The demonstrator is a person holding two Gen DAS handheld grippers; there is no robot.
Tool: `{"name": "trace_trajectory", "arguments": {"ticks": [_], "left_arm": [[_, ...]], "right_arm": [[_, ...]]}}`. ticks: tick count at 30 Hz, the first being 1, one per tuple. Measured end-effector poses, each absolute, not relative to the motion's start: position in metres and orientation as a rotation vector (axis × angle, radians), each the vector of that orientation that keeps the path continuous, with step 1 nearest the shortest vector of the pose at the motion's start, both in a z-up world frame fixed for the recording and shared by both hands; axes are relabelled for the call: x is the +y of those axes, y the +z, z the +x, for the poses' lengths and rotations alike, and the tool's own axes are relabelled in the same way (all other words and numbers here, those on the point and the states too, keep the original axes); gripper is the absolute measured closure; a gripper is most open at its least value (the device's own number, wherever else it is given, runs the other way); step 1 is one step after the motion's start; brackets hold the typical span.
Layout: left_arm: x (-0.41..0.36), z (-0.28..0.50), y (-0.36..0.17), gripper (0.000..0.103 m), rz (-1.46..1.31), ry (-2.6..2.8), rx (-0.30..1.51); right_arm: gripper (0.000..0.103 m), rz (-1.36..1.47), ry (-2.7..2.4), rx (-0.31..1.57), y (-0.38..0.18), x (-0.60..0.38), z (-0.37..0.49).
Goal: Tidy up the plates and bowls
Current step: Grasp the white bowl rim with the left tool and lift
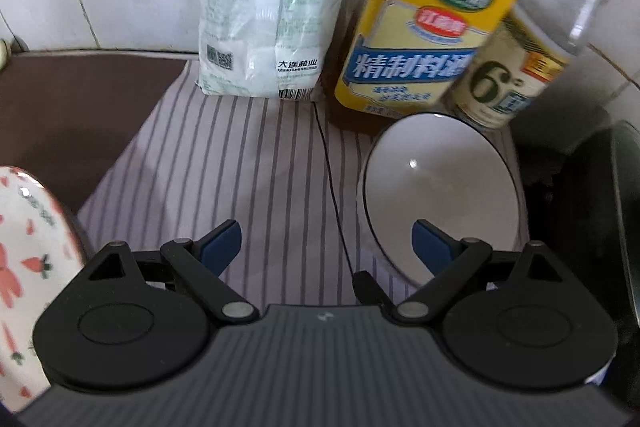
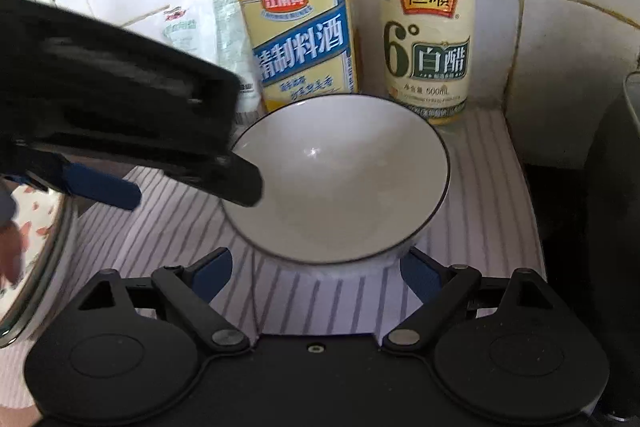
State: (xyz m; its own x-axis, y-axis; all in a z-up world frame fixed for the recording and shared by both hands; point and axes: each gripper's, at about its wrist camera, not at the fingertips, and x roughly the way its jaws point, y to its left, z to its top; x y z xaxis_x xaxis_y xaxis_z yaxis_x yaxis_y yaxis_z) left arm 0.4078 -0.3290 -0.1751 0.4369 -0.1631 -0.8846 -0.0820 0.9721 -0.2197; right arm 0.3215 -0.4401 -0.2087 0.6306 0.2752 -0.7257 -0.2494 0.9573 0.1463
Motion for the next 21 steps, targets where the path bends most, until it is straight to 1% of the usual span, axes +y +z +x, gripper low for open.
{"name": "trace_trajectory", "arguments": {"ticks": [3,4,5,6,7,9,10,12,13,16,21], "left_arm": [[-0.33,0.417,-0.184,0.013,-0.265,-0.047,1.134],[-0.33,0.42,-0.186,0.017,-0.264,-0.046,1.133],[-0.33,0.422,-0.188,0.039,-0.268,-0.055,1.133],[-0.33,0.423,-0.191,0.055,-0.278,-0.077,1.139],[-0.33,0.425,-0.194,0.065,-0.294,-0.102,1.154],[-0.33,0.426,-0.197,0.071,-0.304,-0.122,1.17],[-0.331,0.424,-0.197,0.079,-0.311,-0.136,1.164],[-0.335,0.423,-0.198,0.087,-0.298,-0.146,1.164],[-0.338,0.422,-0.197,0.093,-0.286,-0.148,1.161],[-0.346,0.419,-0.194,0.093,-0.233,-0.137,1.162],[-0.339,0.407,-0.186,0.093,-0.256,-0.121,1.192]], "right_arm": [[0.01,0.015,0.273,0.815,-0.214,-0.438,0.327],[0.008,0.017,0.279,0.808,-0.215,-0.438,0.329],[0.008,0.012,0.288,0.803,-0.216,-0.437,0.329],[0.008,-0.001,0.295,0.796,-0.217,-0.436,0.33],[0.008,-0.018,0.298,0.79,-0.219,-0.434,0.331],[0.008,-0.04,0.311,0.781,-0.222,-0.436,0.332],[0.008,-0.045,0.324,0.774,-0.223,-0.437,0.332],[0.007,-0.074,0.342,0.761,-0.224,-0.435,0.331],[0.006,-0.092,0.35,0.755,-0.224,-0.434,0.332],[0.007,-0.124,0.371,0.743,-0.223,-0.43,0.33],[0.007,-0.13,0.406,0.738,-0.217,-0.427,0.321]]}}
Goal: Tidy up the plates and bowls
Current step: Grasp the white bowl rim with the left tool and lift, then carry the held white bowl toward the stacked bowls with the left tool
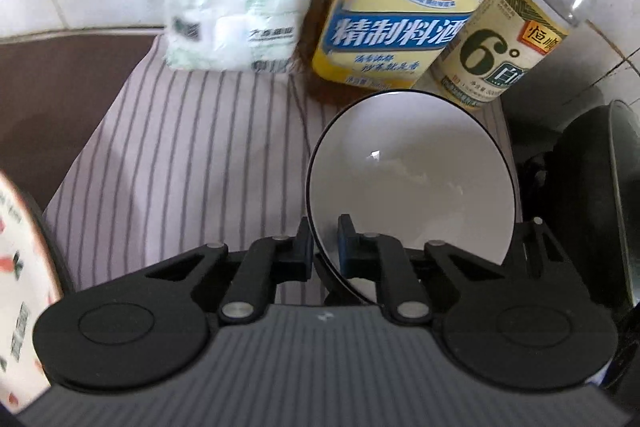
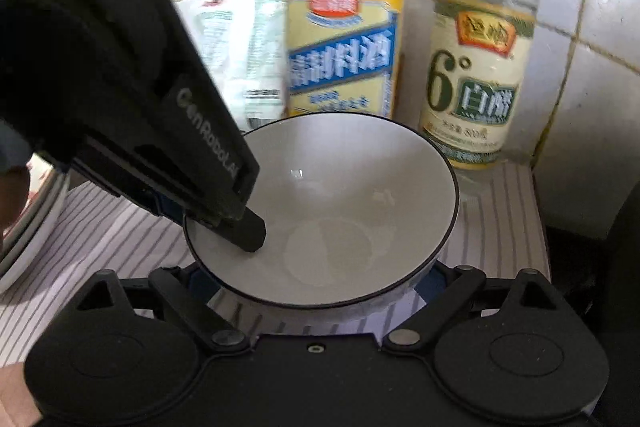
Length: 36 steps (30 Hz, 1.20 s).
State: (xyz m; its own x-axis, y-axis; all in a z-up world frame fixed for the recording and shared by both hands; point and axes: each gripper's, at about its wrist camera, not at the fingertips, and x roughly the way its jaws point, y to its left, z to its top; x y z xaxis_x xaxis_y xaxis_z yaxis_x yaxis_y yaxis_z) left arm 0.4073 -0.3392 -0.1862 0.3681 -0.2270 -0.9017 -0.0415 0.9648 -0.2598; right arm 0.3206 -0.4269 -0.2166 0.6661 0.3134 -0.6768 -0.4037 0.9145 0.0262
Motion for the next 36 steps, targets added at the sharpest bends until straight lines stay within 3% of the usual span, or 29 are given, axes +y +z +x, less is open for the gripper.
{"name": "trace_trajectory", "arguments": {"ticks": [36], "left_arm": [[-0.196,0.213,-0.034,0.09,-0.243,0.123,0.949]], "right_arm": [[0.007,-0.16,0.72,0.586,-0.073,-0.31,0.188]]}}
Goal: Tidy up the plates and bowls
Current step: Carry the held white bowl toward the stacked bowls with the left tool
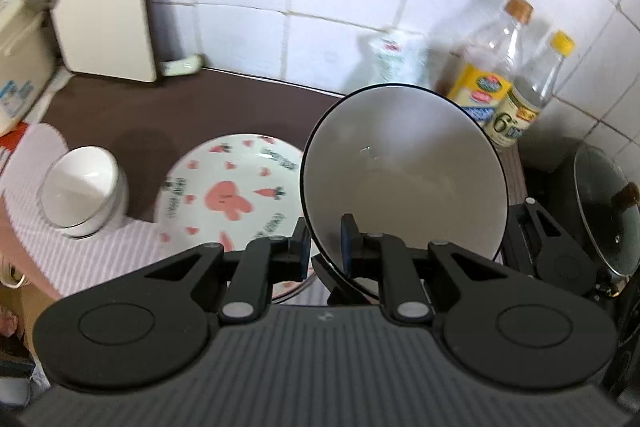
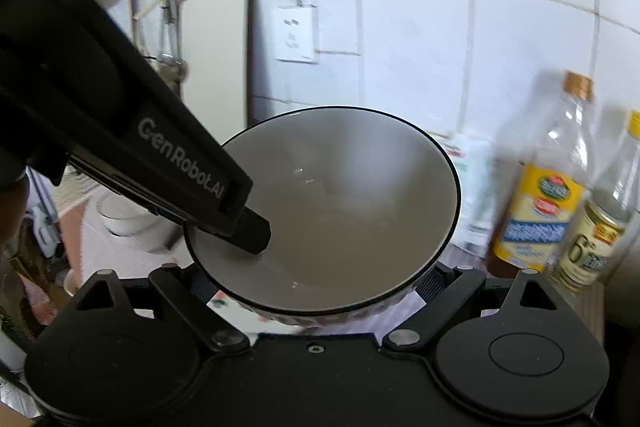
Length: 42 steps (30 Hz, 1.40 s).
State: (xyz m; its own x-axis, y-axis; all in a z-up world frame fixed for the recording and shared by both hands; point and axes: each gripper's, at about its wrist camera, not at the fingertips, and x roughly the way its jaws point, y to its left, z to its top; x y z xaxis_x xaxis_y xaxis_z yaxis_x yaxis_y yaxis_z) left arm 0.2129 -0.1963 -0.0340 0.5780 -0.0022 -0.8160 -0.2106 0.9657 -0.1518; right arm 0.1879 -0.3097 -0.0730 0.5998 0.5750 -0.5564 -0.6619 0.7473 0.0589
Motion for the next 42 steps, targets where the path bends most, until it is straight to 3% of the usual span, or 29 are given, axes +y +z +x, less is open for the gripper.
{"name": "trace_trajectory", "arguments": {"ticks": [19,35,38,42], "left_arm": [[-0.048,0.157,-0.029,0.089,-0.296,0.257,0.934],[0.089,0.169,-0.086,0.089,-0.406,0.213,1.088],[0.101,0.182,-0.101,0.088,-0.394,0.219,1.132],[0.12,0.195,-0.122,0.087,-0.486,0.145,1.177]], "right_arm": [[0.007,-0.24,0.866,0.562,-0.065,-0.173,0.155],[0.007,-0.369,0.925,0.659,-0.105,-0.053,0.157],[0.007,-0.516,0.932,0.682,-0.119,-0.031,0.156],[0.008,-0.418,0.904,0.738,-0.13,-0.025,0.178]]}}
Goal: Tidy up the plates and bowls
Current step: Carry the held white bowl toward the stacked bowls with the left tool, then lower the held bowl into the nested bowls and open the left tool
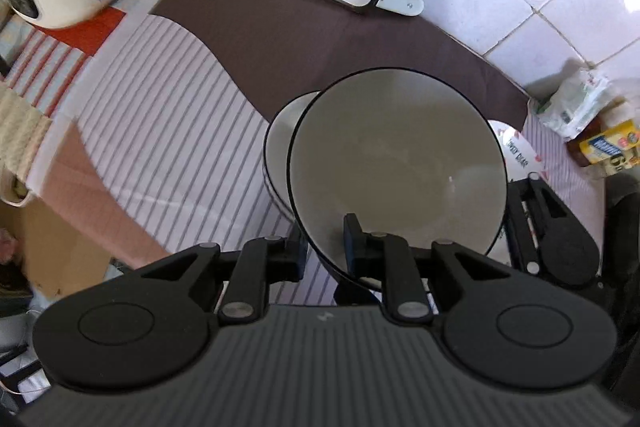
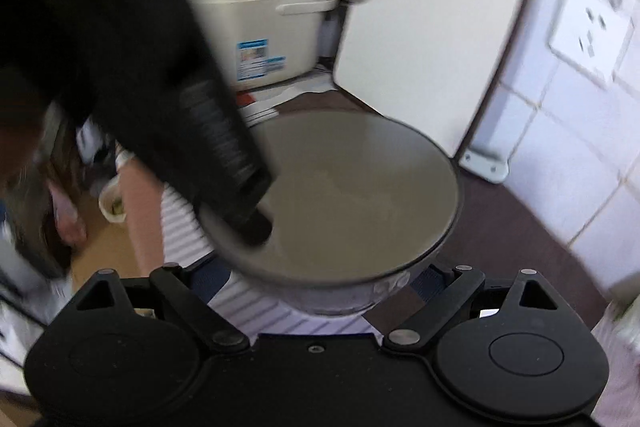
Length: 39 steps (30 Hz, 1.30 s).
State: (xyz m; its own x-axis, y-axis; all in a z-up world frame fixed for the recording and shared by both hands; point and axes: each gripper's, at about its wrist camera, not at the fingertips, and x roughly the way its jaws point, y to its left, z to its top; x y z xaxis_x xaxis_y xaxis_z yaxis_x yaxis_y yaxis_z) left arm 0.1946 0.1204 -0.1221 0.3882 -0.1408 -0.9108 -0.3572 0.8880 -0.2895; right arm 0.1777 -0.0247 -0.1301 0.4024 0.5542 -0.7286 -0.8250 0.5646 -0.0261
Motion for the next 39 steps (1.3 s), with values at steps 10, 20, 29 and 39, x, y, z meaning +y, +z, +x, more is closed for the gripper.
{"name": "trace_trajectory", "arguments": {"ticks": [10,20,29,39], "left_arm": [[0.113,0.224,-0.133,0.087,-0.338,0.148,1.261],[0.115,0.239,-0.142,0.086,-0.262,0.134,1.3],[0.119,0.232,-0.153,0.086,-0.327,0.099,1.275],[0.119,0.216,-0.141,0.065,-0.344,0.132,1.107]], "right_arm": [[0.009,-0.388,0.877,0.841,-0.152,-0.014,0.189],[0.003,-0.435,0.874,0.893,-0.151,-0.004,0.199],[0.001,-0.437,0.842,0.895,-0.155,-0.004,0.201],[0.002,-0.459,0.78,0.905,-0.155,0.004,0.196]]}}
